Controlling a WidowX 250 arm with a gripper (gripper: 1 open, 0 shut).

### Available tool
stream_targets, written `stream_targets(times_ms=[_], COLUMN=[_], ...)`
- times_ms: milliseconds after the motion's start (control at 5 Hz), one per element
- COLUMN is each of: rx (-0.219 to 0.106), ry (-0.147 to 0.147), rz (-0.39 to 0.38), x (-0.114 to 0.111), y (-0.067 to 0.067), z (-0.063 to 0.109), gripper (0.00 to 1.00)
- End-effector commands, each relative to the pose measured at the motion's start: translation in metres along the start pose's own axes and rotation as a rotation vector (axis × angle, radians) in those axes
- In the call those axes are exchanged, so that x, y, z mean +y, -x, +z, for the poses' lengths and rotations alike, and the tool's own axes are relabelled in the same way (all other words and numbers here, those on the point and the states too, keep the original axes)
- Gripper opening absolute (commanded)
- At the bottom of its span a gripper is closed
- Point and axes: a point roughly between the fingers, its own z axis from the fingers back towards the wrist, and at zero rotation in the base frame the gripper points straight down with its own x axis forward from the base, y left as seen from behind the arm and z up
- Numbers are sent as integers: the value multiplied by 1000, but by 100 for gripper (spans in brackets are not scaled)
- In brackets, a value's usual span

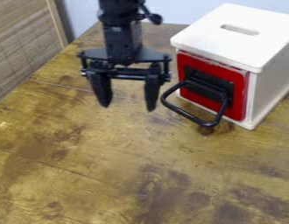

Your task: Close the drawer

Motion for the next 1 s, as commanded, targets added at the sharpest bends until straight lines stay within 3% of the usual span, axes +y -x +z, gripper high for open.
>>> stream_targets(times_ms=[0,200,800], rx=[-80,-81,-80], ry=[17,21,-12], rz=[-54,-144,79], x=[-25,-26,6], y=[0,3,0], z=[24,21,25], gripper=[100,100,100])
